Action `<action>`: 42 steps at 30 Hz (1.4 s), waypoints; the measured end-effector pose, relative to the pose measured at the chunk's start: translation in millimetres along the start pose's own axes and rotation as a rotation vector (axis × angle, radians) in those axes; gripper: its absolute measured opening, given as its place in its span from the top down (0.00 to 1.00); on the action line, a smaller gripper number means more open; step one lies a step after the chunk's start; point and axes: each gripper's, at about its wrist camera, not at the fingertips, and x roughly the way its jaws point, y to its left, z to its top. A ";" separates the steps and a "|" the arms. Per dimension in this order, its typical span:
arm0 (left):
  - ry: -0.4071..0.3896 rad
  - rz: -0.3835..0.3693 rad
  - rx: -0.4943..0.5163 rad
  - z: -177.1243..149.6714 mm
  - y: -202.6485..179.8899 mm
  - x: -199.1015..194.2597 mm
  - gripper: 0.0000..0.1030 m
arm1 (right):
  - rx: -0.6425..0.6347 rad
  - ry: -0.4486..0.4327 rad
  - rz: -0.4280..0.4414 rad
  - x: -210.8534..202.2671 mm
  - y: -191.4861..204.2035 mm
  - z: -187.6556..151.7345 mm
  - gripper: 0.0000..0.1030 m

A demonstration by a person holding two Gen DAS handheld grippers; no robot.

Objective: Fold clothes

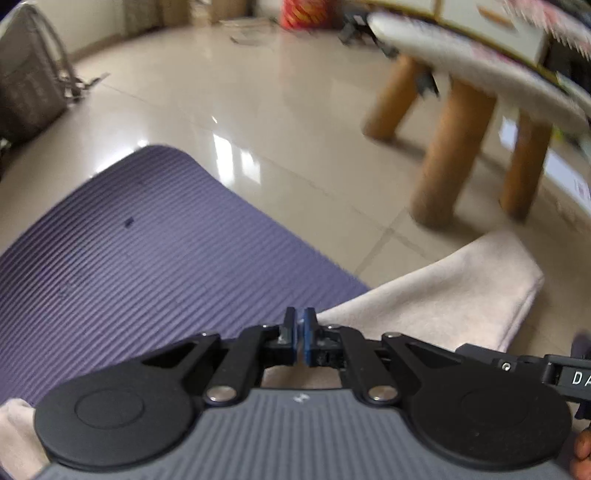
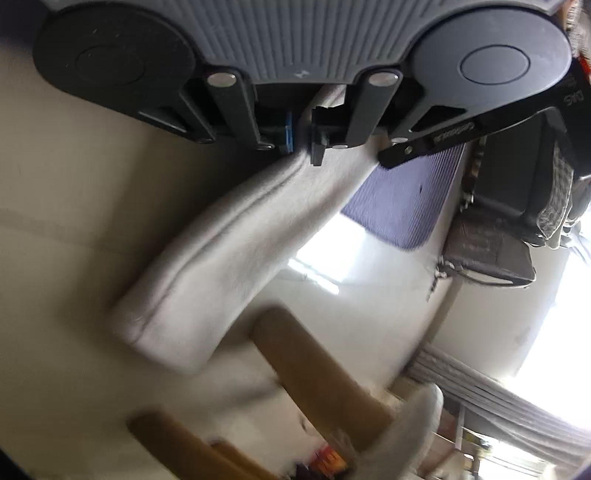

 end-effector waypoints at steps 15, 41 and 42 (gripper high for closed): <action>-0.039 0.096 -0.231 -59.8 59.8 -124.1 0.84 | -0.199 0.097 -0.031 -1.3 36.8 5.6 0.51; 0.080 0.210 -0.401 -112.4 35.9 -121.7 0.29 | -0.480 0.326 0.062 -6.6 84.8 -39.8 0.41; 0.090 0.215 -0.398 -113.3 33.4 -123.7 0.21 | -0.510 0.333 0.062 -7.2 88.7 -43.6 0.35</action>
